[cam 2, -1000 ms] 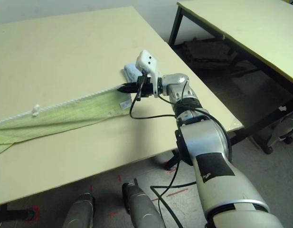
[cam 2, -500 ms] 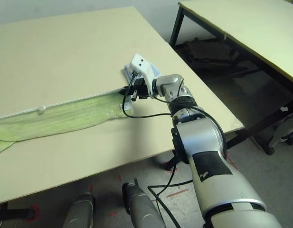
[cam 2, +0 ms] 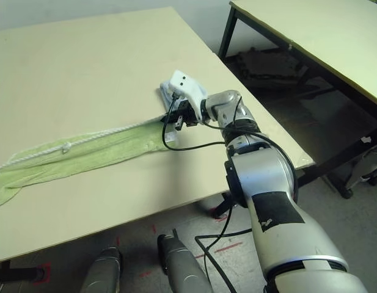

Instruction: Fold the towel and set it aside.

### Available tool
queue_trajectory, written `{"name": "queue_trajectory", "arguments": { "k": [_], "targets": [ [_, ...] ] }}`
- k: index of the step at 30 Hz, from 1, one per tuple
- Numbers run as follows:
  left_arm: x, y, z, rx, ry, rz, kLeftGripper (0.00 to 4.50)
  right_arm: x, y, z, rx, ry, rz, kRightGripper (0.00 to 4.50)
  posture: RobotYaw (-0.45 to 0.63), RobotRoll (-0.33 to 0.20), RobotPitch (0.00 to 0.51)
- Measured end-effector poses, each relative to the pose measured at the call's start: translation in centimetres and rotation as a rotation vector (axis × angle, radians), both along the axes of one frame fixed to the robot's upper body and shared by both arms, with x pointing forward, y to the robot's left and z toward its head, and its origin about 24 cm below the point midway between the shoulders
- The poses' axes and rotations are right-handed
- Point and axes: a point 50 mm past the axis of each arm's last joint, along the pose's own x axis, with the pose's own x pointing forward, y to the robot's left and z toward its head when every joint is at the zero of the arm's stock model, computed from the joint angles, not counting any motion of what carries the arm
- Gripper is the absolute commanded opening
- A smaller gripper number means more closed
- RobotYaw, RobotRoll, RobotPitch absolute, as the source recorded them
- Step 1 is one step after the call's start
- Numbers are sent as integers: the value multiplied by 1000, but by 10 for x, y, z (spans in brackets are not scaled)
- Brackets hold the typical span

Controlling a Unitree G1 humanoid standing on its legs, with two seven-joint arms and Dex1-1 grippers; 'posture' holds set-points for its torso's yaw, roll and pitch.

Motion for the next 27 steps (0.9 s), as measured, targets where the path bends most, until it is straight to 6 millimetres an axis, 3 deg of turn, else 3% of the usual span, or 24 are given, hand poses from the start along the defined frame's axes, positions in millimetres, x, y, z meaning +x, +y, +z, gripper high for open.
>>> {"name": "queue_trajectory", "arguments": {
  "k": [27],
  "targets": [
    [47,12,30,183,-85,-25,19,5,11,0,31,-13,-70,0,-54,0,200]
  ]
}}
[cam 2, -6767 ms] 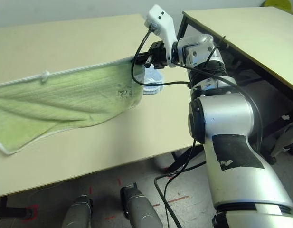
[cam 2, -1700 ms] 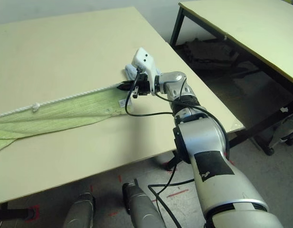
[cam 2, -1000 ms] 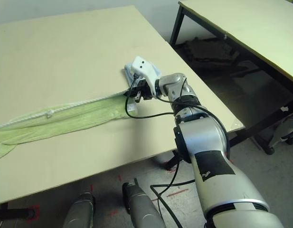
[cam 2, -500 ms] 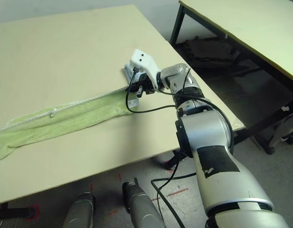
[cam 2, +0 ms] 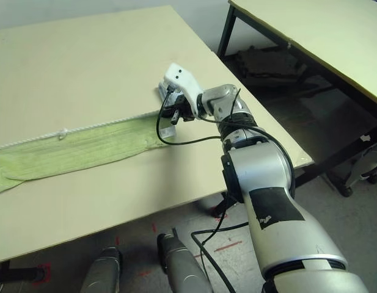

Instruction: Fold the towel and set it aside.

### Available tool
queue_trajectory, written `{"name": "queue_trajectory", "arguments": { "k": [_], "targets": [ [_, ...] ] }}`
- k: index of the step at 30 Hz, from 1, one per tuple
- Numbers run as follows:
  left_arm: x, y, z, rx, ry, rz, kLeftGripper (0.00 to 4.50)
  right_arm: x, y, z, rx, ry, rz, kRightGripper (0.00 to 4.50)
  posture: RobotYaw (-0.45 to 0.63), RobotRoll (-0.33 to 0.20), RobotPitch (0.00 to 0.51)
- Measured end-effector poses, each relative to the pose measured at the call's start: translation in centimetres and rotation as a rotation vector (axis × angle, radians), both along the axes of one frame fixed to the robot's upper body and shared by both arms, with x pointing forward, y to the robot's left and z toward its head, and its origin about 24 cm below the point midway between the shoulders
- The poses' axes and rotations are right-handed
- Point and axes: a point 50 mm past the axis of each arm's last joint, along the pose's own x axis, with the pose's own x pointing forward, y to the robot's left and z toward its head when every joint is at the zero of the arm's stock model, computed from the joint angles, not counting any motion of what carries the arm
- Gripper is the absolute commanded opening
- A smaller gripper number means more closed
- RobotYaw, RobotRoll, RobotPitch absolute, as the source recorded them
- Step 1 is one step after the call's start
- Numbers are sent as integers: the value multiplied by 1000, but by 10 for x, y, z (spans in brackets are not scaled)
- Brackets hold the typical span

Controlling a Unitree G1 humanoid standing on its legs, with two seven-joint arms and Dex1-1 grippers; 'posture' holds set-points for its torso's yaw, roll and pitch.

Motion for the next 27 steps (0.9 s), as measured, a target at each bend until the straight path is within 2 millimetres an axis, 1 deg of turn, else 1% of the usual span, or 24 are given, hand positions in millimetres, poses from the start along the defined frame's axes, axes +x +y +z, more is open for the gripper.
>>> {"name": "queue_trajectory", "arguments": {
  "k": [5,7,10,14,19,20,21,22,23,24,27],
  "targets": [
    [2,-1,-12,9,40,-5,19,1,3,-1,-1,-13,-15,0,-51,0,204],
    [2,-1,-13,12,43,-7,19,1,4,-2,-8,-15,-18,0,-50,0,205],
    [1,1,-15,22,43,6,699,1,6,-3,-25,-18,-20,0,-48,0,205],
    [0,5,-16,49,42,38,1923,3,1,-3,-36,-25,-52,1031,-49,0,206],
    [1,7,-15,69,23,55,3636,3,1,-3,-33,-35,-68,2861,-47,0,204],
    [0,7,-14,70,21,59,3906,3,1,-3,-31,-35,-68,3158,-47,0,204],
    [0,8,-14,72,19,65,4309,3,1,-3,-26,-35,-68,3566,-47,0,204],
    [-1,9,-13,73,17,69,4500,3,1,-3,-20,-34,-67,3928,-47,0,204],
    [-1,9,-12,75,15,70,4500,3,2,-3,-16,-33,-65,4325,-47,0,204],
    [-1,10,-12,76,12,72,4500,3,3,-3,-12,-32,-62,4457,-47,0,204],
    [-2,10,-11,73,5,74,4500,3,8,-3,4,-25,-47,4457,-45,0,201]
  ]
}}
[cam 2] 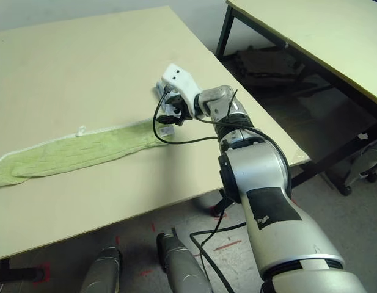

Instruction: Fold the towel and set it aside.

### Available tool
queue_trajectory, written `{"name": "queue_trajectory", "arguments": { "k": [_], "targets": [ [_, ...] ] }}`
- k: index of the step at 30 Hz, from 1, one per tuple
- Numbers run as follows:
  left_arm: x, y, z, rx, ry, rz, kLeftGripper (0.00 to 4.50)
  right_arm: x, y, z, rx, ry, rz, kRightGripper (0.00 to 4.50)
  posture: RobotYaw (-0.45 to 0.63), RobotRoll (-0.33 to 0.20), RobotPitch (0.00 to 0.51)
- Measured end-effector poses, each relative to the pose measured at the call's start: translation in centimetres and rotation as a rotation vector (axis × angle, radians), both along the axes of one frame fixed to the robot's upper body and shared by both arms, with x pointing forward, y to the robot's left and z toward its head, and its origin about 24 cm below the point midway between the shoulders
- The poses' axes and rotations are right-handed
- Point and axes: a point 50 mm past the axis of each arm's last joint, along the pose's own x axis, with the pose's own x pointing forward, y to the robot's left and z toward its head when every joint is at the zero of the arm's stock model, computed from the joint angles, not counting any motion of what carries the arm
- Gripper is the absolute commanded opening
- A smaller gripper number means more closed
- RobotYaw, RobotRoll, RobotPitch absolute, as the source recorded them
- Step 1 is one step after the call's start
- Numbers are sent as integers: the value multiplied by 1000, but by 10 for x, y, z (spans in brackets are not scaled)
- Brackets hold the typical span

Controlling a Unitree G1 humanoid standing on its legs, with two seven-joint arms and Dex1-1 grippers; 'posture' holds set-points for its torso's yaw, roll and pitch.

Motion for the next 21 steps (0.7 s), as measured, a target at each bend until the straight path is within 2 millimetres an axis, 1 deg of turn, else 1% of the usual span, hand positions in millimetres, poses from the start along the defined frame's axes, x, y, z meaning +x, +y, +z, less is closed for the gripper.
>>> {"name": "queue_trajectory", "arguments": {
  "k": [3,5,8,10,11,12,13,15,17,19,21],
  "targets": [
    [-4,2,2,-18,-26,7,4500,0,0,1,26,7,10,4457,-32,0,206],
    [-11,6,4,-30,-45,11,4500,-1,-7,4,50,19,7,4457,-28,0,211],
    [-31,15,2,-66,-79,43,4500,-1,-28,14,161,25,-47,4457,-25,0,216],
    [-46,20,-1,-100,-117,81,4500,-1,-43,23,252,1,-84,4457,-25,0,218],
    [-53,21,-2,-113,-140,99,4500,-1,-47,25,283,-12,-93,4457,-26,0,220],
    [-63,22,-4,-135,-185,129,4500,-2,-55,26,331,-35,-106,4457,-25,0,220],
    [-68,20,-7,-155,-216,149,4500,-3,-62,23,357,-40,-123,4457,-25,0,221],
    [-83,14,-13,-202,-302,217,4500,-6,-75,8,414,-23,-162,4181,-23,0,222],
    [-91,4,-17,-243,-367,269,4500,-9,-80,-8,447,6,-181,3736,-20,0,222],
    [-96,-8,-17,-272,-411,301,4500,-11,-78,-18,471,27,-181,2943,-20,0,223],
    [-99,-24,-16,-302,-473,327,4500,-14,-76,-22,491,23,-145,2166,-22,0,222]
  ]
}}
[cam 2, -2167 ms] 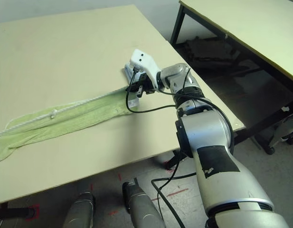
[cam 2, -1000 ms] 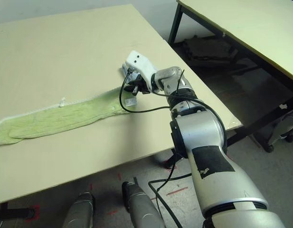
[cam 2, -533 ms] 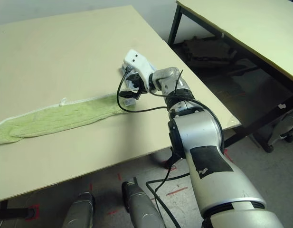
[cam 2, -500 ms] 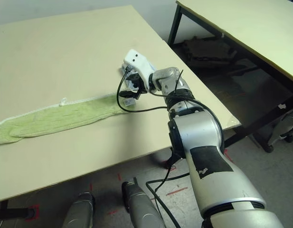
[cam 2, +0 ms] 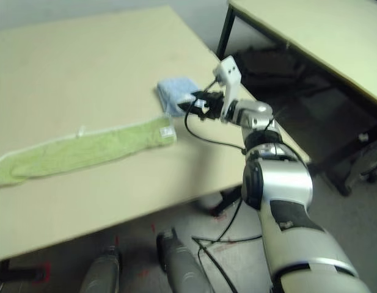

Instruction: Fold the towel and set it aside.

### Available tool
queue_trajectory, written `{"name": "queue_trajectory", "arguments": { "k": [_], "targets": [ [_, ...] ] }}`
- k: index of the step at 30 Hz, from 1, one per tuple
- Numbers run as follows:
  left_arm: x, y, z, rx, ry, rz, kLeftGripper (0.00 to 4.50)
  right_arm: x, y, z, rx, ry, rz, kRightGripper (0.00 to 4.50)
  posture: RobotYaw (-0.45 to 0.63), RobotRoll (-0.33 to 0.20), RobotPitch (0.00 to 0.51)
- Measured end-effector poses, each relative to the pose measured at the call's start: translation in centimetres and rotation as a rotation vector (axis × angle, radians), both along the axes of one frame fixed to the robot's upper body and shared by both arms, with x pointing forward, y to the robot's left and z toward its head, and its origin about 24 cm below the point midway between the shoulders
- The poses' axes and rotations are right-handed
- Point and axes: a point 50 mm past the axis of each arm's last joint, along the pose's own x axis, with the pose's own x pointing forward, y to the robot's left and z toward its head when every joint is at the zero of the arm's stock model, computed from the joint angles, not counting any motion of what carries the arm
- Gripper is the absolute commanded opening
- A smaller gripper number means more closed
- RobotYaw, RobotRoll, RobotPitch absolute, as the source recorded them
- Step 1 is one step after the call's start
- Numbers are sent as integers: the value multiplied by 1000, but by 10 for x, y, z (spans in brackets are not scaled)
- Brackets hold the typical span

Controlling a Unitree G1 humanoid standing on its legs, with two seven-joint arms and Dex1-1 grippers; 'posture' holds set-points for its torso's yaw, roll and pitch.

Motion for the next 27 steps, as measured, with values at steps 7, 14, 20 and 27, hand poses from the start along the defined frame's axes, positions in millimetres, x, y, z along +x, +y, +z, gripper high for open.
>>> {"name": "queue_trajectory", "arguments": {
  "k": [7,14,20,27],
  "targets": [
    [-7,-28,-17,-133,-45,91,4500,-9,2,-18,-21,11,83,866,-17,0,216],
    [-16,-26,-35,-138,10,166,4500,-9,-3,-20,-108,16,78,3277,-11,0,208],
    [-14,-27,-54,-129,18,158,4500,-16,0,-31,-176,26,171,4475,-15,0,204],
    [-12,-28,-64,-128,1,119,4500,-26,-15,-42,-186,77,221,4475,-17,0,202]
  ]
}}
